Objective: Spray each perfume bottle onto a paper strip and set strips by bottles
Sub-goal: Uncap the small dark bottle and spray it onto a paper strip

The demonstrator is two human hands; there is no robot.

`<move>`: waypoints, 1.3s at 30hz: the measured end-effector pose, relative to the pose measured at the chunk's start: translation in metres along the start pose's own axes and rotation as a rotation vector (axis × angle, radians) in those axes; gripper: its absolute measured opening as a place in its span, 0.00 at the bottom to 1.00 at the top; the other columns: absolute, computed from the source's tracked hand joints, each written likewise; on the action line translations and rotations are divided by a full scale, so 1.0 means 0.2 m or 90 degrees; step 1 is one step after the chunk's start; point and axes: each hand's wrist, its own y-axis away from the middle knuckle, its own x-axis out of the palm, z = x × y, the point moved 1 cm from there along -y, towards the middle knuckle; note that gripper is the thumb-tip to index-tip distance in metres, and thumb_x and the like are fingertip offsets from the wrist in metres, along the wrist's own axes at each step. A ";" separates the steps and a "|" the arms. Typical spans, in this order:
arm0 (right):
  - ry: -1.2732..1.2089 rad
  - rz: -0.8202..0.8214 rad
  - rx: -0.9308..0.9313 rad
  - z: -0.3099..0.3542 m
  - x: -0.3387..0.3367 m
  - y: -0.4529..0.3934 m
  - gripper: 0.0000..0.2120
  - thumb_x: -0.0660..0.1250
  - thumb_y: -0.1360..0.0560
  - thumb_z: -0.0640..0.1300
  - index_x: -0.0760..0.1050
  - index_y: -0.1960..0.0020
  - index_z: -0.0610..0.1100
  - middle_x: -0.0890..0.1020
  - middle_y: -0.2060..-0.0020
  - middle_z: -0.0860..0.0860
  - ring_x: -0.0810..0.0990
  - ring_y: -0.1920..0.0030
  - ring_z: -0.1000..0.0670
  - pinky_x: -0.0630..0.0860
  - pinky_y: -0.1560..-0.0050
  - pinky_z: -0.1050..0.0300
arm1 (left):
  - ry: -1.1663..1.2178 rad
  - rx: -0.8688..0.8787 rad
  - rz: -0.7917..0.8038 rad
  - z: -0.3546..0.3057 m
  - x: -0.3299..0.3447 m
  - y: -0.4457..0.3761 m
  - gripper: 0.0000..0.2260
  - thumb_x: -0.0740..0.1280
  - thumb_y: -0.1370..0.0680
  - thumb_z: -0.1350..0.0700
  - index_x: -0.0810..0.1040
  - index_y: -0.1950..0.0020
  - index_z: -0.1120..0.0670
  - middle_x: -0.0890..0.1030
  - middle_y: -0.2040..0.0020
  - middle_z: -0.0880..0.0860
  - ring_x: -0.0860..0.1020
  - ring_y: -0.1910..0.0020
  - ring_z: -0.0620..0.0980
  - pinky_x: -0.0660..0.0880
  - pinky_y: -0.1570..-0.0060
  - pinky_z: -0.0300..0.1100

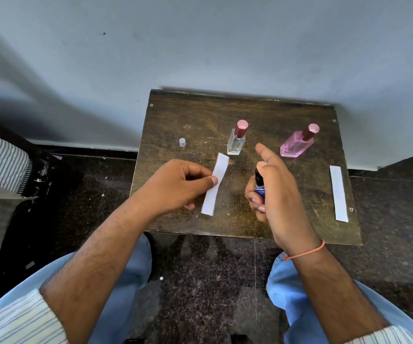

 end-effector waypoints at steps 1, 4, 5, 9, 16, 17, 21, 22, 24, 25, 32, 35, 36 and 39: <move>0.002 0.000 0.001 0.00 0.00 0.00 0.32 0.57 0.22 0.54 0.66 0.17 0.54 0.69 0.73 0.51 0.65 0.74 0.57 0.63 0.75 0.66 | -0.007 -0.010 -0.016 0.00 -0.01 0.00 0.06 0.74 0.18 0.53 0.90 0.50 0.51 0.80 0.64 0.59 0.75 0.65 0.48 0.78 0.68 0.36; 0.009 0.006 -0.003 0.00 0.00 0.00 0.32 0.57 0.22 0.54 0.66 0.17 0.55 0.69 0.73 0.51 0.66 0.75 0.58 0.64 0.75 0.67 | -0.056 -0.033 -0.072 0.02 -0.05 -0.01 0.05 0.77 0.20 0.51 0.90 0.54 0.50 0.78 0.68 0.51 0.73 0.70 0.45 0.76 0.70 0.37; 0.013 0.008 -0.006 0.00 0.00 0.01 0.32 0.58 0.22 0.54 0.66 0.17 0.55 0.69 0.72 0.51 0.66 0.75 0.58 0.64 0.75 0.67 | -0.082 -0.039 -0.093 0.02 -0.06 -0.02 0.05 0.78 0.21 0.50 0.90 0.55 0.49 0.80 0.68 0.50 0.73 0.71 0.45 0.75 0.69 0.39; 0.024 0.013 -0.007 0.00 0.00 0.01 0.32 0.58 0.21 0.55 0.65 0.17 0.55 0.68 0.70 0.50 0.66 0.74 0.59 0.64 0.74 0.67 | -0.202 -0.054 -0.160 0.03 -0.12 -0.01 0.05 0.79 0.23 0.47 0.89 0.57 0.46 0.85 0.67 0.44 0.75 0.72 0.38 0.72 0.67 0.34; 0.070 0.004 -0.020 0.00 -0.02 0.02 0.21 0.57 0.11 0.45 0.68 0.18 0.54 0.68 0.68 0.46 0.66 0.74 0.58 0.64 0.73 0.69 | -0.314 -0.057 -0.187 0.01 -0.13 0.01 0.03 0.80 0.24 0.48 0.88 0.53 0.45 0.85 0.62 0.42 0.80 0.64 0.37 0.68 0.69 0.26; 0.069 0.005 -0.021 0.01 -0.02 0.02 0.21 0.57 0.11 0.45 0.68 0.19 0.54 0.68 0.68 0.46 0.66 0.74 0.58 0.64 0.74 0.69 | -0.317 -0.057 -0.186 0.00 -0.13 0.01 0.03 0.80 0.24 0.48 0.88 0.54 0.45 0.85 0.63 0.42 0.80 0.65 0.36 0.68 0.70 0.25; 0.073 0.008 -0.025 0.01 -0.03 0.03 0.21 0.57 0.11 0.44 0.69 0.19 0.53 0.68 0.68 0.46 0.67 0.74 0.58 0.64 0.74 0.68 | -0.313 -0.062 -0.200 -0.02 -0.14 0.01 0.06 0.81 0.25 0.50 0.88 0.50 0.46 0.86 0.62 0.43 0.82 0.63 0.37 0.72 0.66 0.31; 0.072 0.009 -0.025 0.01 -0.03 0.03 0.21 0.57 0.11 0.44 0.69 0.19 0.53 0.68 0.68 0.46 0.67 0.74 0.58 0.64 0.74 0.68 | -0.306 -0.061 -0.203 -0.02 -0.15 0.01 0.07 0.82 0.25 0.50 0.87 0.49 0.46 0.87 0.62 0.43 0.83 0.64 0.38 0.73 0.65 0.32; 0.074 0.009 -0.026 0.01 -0.03 0.03 0.20 0.57 0.11 0.44 0.69 0.19 0.53 0.69 0.68 0.46 0.67 0.74 0.58 0.64 0.74 0.68 | -0.300 -0.055 -0.209 -0.03 -0.15 0.01 0.10 0.82 0.26 0.51 0.85 0.48 0.45 0.87 0.63 0.43 0.83 0.63 0.38 0.73 0.64 0.33; 0.076 0.008 -0.026 0.01 -0.04 0.04 0.20 0.57 0.11 0.44 0.70 0.20 0.53 0.69 0.68 0.46 0.67 0.74 0.58 0.64 0.74 0.68 | -0.302 -0.050 -0.212 -0.03 -0.15 0.01 0.11 0.83 0.26 0.51 0.85 0.47 0.44 0.87 0.63 0.43 0.83 0.62 0.37 0.73 0.64 0.33; 0.072 0.016 -0.019 0.02 -0.03 0.04 0.20 0.57 0.11 0.44 0.70 0.20 0.53 0.68 0.64 0.42 0.67 0.74 0.59 0.65 0.74 0.69 | -0.327 -0.044 -0.230 -0.04 -0.16 0.00 0.14 0.85 0.29 0.51 0.83 0.50 0.44 0.86 0.63 0.42 0.84 0.59 0.38 0.73 0.62 0.34; 0.071 0.018 -0.019 0.02 -0.03 0.04 0.20 0.57 0.11 0.44 0.70 0.20 0.52 0.67 0.63 0.42 0.66 0.73 0.58 0.65 0.74 0.69 | -0.347 -0.051 -0.229 -0.06 -0.18 0.00 0.11 0.85 0.29 0.50 0.84 0.55 0.45 0.87 0.64 0.42 0.85 0.60 0.38 0.78 0.59 0.36; 0.073 0.017 -0.019 0.02 -0.03 0.04 0.20 0.57 0.11 0.44 0.70 0.20 0.52 0.67 0.63 0.42 0.66 0.73 0.58 0.65 0.74 0.69 | -0.348 -0.053 -0.229 -0.06 -0.19 -0.01 0.10 0.85 0.29 0.50 0.84 0.57 0.46 0.87 0.64 0.43 0.85 0.60 0.38 0.78 0.59 0.36; 0.080 0.015 -0.019 0.01 -0.04 0.04 0.20 0.57 0.11 0.44 0.70 0.20 0.53 0.68 0.63 0.42 0.66 0.73 0.58 0.65 0.74 0.69 | -0.354 -0.058 -0.226 -0.07 -0.19 -0.01 0.10 0.85 0.29 0.49 0.85 0.58 0.47 0.87 0.64 0.44 0.85 0.62 0.39 0.77 0.61 0.34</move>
